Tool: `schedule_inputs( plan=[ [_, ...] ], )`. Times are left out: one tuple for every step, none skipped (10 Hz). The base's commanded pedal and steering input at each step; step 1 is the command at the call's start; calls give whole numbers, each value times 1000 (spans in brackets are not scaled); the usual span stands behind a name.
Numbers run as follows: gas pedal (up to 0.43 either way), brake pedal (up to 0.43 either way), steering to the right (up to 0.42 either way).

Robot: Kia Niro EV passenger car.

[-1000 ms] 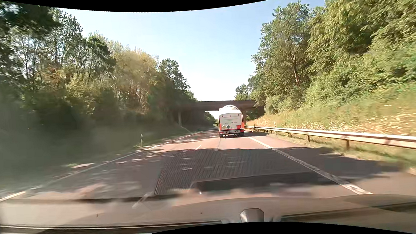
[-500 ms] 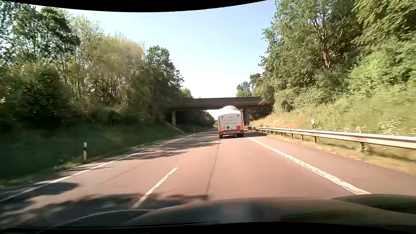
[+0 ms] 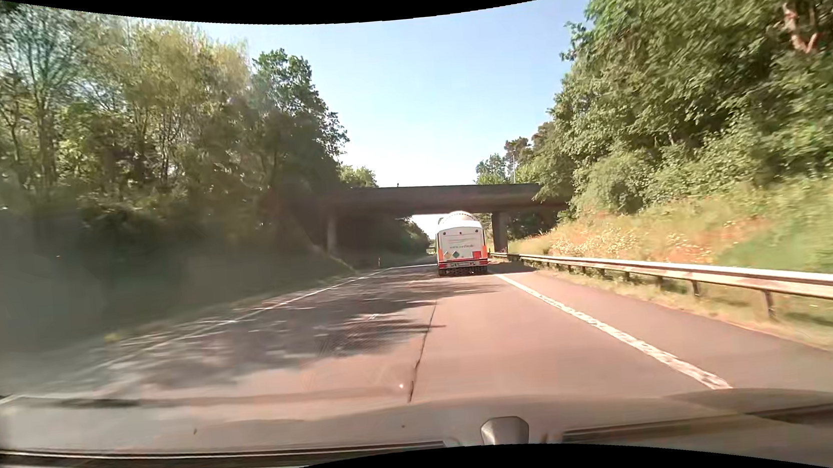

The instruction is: Follow the waypoints while adhering to traffic rules and regulations

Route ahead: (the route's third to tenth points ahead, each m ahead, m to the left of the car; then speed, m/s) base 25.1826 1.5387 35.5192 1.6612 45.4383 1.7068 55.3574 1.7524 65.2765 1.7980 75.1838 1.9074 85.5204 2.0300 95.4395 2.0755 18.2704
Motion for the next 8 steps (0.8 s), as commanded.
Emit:
schedule_inputs(
  plan=[
    [138, 6, 4],
    [138, 6, 4],
    [138, 6, 3],
    [138, 6, 3],
    [138, 6, 3],
    [138, 6, 3],
    [138, 6, 3],
    [138, 6, 3]
  ],
)
